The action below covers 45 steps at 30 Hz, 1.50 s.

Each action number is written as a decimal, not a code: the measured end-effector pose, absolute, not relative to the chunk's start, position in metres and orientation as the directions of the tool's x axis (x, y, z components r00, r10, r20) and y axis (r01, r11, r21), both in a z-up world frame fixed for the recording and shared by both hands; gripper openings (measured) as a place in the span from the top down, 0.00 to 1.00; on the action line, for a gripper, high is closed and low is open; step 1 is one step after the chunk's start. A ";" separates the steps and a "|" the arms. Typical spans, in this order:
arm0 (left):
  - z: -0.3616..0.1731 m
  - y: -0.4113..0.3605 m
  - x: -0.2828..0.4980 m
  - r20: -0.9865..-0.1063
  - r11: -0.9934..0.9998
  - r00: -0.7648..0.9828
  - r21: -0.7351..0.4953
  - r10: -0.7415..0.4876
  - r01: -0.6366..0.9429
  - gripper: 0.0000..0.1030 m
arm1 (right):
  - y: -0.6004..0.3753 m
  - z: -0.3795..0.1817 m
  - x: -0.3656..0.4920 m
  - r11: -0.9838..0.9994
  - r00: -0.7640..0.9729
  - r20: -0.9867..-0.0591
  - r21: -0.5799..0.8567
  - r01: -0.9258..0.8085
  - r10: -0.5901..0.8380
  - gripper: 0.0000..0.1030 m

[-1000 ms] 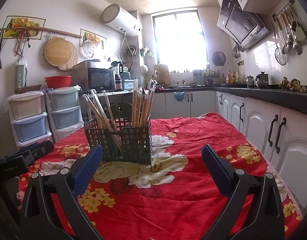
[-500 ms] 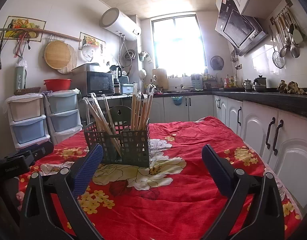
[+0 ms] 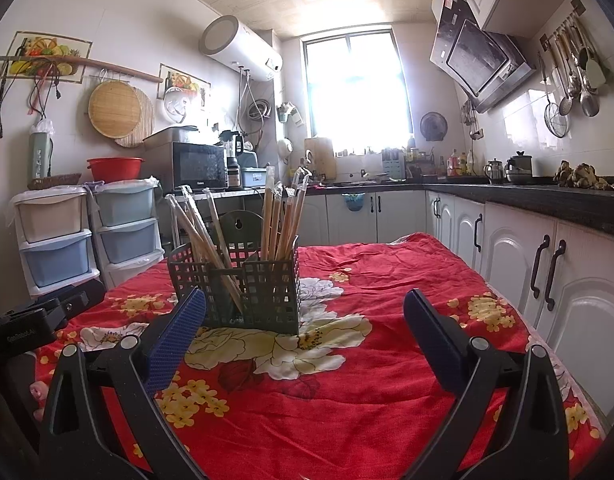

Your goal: Organize utensils

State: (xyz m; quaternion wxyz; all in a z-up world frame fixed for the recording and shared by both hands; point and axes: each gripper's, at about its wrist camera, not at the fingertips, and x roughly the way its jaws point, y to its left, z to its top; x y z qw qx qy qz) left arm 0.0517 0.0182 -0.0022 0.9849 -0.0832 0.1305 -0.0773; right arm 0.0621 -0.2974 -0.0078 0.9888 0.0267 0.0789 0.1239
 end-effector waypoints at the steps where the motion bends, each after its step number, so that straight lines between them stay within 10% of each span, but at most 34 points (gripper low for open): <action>1: -0.002 0.018 0.052 -0.244 0.974 0.954 -0.184 -0.175 0.131 0.10 | -0.298 -0.008 0.062 0.968 0.957 -0.149 0.072 -0.241 0.250 0.06; 45: -0.007 0.030 0.063 -0.324 0.977 0.941 -0.210 -0.096 0.027 0.10 | -0.302 -0.008 0.066 0.973 0.958 -0.178 0.098 -0.208 0.223 0.06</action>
